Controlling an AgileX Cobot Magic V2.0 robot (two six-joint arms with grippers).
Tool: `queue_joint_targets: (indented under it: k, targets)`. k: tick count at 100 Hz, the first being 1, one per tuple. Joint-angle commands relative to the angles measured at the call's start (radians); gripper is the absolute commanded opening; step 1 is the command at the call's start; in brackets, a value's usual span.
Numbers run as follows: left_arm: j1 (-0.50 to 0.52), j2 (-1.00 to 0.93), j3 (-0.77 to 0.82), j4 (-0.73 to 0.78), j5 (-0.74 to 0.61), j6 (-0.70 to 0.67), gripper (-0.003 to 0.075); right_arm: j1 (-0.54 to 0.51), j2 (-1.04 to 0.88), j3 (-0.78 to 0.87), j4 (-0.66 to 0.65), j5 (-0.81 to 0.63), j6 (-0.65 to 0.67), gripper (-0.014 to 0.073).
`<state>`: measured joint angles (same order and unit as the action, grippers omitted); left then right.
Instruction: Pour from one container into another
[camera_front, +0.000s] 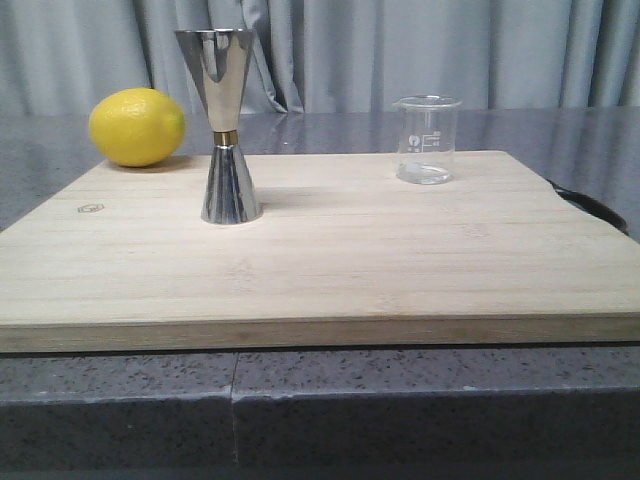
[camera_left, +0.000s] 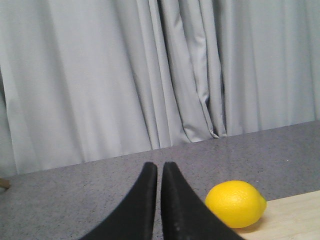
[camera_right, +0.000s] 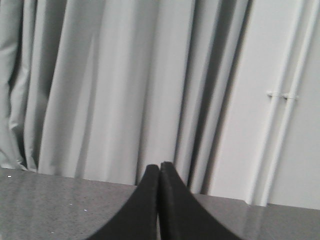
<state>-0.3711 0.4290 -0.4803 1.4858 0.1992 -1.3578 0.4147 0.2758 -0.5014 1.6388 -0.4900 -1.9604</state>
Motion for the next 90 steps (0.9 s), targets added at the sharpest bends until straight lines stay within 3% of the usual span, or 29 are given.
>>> queue_joint_targets:
  k: [1,25,65,76,90]
  targets:
    - [0.005,-0.006,-0.024,0.017,0.01,-0.008,-0.0018,-0.006,0.021,-0.024,-0.019,-0.048,-0.009,-0.0072]
    - [0.005,-0.076,-0.024,0.017,0.009,0.023,-0.0018,-0.006,0.021,-0.024,-0.092,-0.144,-0.009,-0.0073]
    - [0.005,-0.083,-0.024,0.017,-0.023,0.022,-0.0018,-0.006,0.022,-0.024,-0.068,0.415,-0.028,-0.0073]
    - [0.005,-0.083,-0.024,0.017,-0.025,0.022,-0.0018,-0.006,0.022,-0.024,-0.008,0.455,-0.028,-0.0073]
    - [0.005,-0.083,-0.024,0.017,-0.027,0.022,-0.0018,-0.006,0.022,-0.024,0.009,0.392,-0.028,-0.0073]
